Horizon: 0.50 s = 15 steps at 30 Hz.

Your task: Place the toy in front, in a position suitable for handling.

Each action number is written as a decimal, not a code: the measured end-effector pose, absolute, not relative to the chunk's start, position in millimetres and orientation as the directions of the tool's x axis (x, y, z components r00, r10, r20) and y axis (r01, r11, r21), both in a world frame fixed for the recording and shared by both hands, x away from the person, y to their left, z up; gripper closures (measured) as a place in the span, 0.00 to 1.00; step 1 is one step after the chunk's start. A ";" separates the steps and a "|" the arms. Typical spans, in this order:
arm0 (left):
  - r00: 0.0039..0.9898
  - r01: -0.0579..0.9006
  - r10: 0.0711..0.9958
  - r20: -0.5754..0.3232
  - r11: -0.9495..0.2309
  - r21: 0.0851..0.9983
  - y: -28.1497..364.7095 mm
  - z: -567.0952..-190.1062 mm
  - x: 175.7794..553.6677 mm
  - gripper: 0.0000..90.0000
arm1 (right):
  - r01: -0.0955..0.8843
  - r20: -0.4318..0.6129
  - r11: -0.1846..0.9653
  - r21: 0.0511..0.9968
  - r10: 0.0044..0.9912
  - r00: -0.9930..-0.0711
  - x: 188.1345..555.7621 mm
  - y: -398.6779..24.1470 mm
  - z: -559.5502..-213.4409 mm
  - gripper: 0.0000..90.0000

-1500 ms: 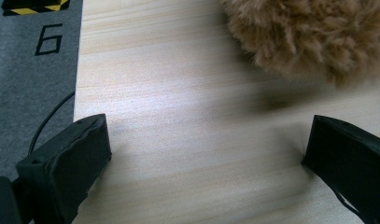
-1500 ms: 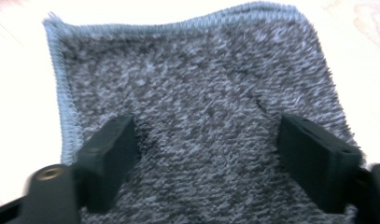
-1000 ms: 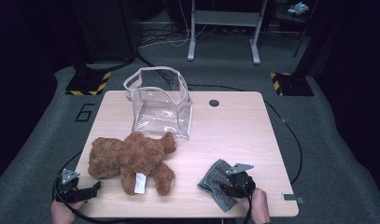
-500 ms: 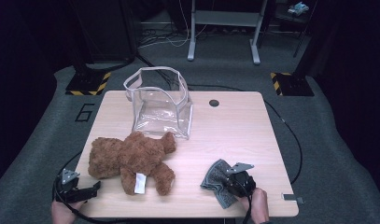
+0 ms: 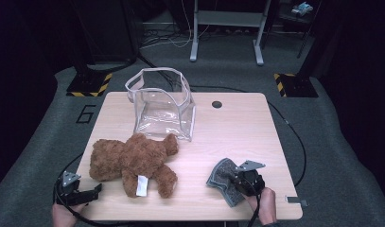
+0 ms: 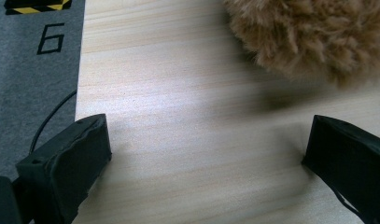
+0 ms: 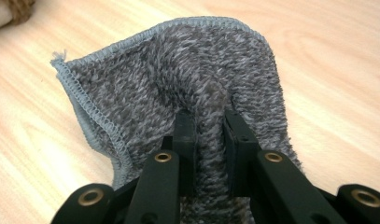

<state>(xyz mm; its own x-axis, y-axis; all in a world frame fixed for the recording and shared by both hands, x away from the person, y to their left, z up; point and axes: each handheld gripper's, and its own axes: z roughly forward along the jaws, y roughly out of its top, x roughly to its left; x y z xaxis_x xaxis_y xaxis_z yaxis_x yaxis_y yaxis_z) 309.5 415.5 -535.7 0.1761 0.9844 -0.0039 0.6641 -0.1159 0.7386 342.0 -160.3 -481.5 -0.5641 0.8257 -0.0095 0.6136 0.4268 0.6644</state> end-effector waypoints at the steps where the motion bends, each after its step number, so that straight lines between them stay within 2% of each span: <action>1: 0.176 0.664 0.984 -0.004 -0.116 0.739 415.5 -535.7 309.6 0.00 | 0.618 -0.008 0.418 0.666 0.832 -0.554 341.8 -161.7 -479.7 0.86; 15: 0.175 0.662 0.985 -0.003 -0.116 0.740 415.6 -535.9 309.6 0.00 | 0.610 -0.045 0.373 0.699 0.874 -0.484 346.7 -191.0 -458.3 0.86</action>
